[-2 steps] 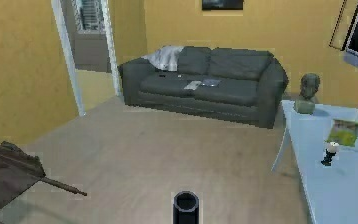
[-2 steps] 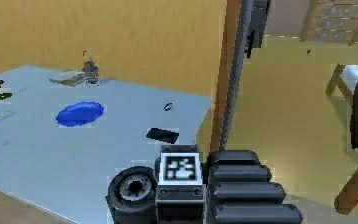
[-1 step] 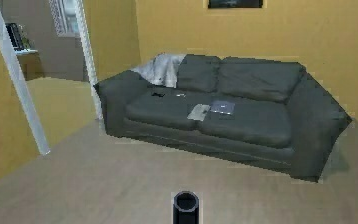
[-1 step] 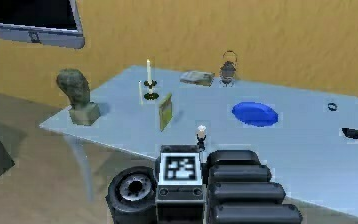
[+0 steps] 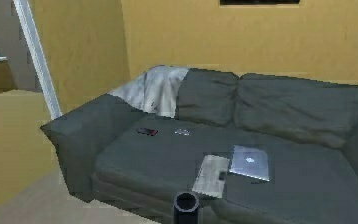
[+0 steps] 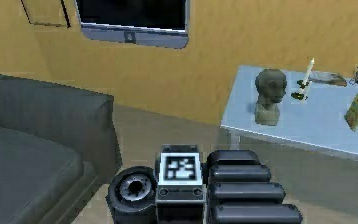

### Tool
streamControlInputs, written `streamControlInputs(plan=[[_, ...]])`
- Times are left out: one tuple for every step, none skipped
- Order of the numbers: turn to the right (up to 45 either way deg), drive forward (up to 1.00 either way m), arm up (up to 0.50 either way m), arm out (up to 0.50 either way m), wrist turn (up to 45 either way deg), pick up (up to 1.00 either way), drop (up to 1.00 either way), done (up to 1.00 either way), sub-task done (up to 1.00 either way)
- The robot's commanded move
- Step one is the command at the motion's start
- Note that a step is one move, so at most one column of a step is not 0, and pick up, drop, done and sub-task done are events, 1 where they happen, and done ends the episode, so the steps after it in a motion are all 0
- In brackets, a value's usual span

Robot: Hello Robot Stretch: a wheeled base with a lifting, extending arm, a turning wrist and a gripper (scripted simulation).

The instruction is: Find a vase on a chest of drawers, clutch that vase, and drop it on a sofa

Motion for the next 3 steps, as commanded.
streamControlInputs(plan=[[3.0, 0.0, 0.0, 0.0, 0.0, 0.0, 0.0, 0.0, 0.0], [0.0, 0.55, 0.0, 0.0, 0.0, 0.0, 0.0, 0.0, 0.0], [-45.0, 0.0, 0.0, 0.0, 0.0, 0.0, 0.0, 0.0, 0.0]])
